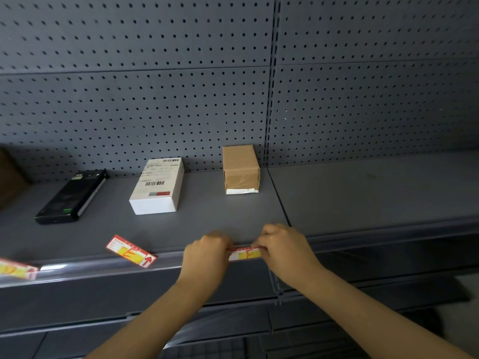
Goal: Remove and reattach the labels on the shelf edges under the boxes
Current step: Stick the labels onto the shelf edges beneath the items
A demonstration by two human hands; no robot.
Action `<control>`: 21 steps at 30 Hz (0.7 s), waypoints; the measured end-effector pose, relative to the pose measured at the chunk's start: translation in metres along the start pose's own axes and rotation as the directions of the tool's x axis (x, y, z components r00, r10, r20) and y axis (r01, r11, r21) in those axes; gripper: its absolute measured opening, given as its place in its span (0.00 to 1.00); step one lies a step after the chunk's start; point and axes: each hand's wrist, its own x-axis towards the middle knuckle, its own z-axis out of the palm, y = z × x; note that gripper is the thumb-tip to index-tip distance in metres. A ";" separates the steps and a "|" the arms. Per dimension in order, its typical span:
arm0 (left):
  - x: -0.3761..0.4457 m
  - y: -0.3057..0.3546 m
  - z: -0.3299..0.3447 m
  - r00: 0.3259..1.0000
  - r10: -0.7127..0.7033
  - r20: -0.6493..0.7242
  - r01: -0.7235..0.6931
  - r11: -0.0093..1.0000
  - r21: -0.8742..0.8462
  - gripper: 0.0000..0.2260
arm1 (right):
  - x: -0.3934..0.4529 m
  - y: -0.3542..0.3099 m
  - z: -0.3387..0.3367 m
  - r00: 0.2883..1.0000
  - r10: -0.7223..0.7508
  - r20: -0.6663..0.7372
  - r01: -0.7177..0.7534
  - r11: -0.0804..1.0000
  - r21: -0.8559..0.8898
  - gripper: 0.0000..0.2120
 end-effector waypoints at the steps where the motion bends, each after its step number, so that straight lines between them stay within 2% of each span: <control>1: -0.001 -0.001 0.002 1.000 0.006 0.005 -0.006 1.000 0.023 0.10 | -0.001 0.000 0.001 1.000 -0.010 0.011 0.010 1.000 -0.028 0.14; 6: 0.000 -0.005 0.006 0.999 0.038 0.019 -0.039 0.998 0.058 0.10 | -0.001 0.000 0.006 0.997 -0.036 0.062 0.044 0.991 -0.129 0.14; 21: -0.001 -0.003 0.010 0.997 0.072 0.019 -0.073 0.993 0.090 0.08 | -0.004 0.000 0.014 1.000 -0.002 -0.029 0.001 1.000 -0.023 0.15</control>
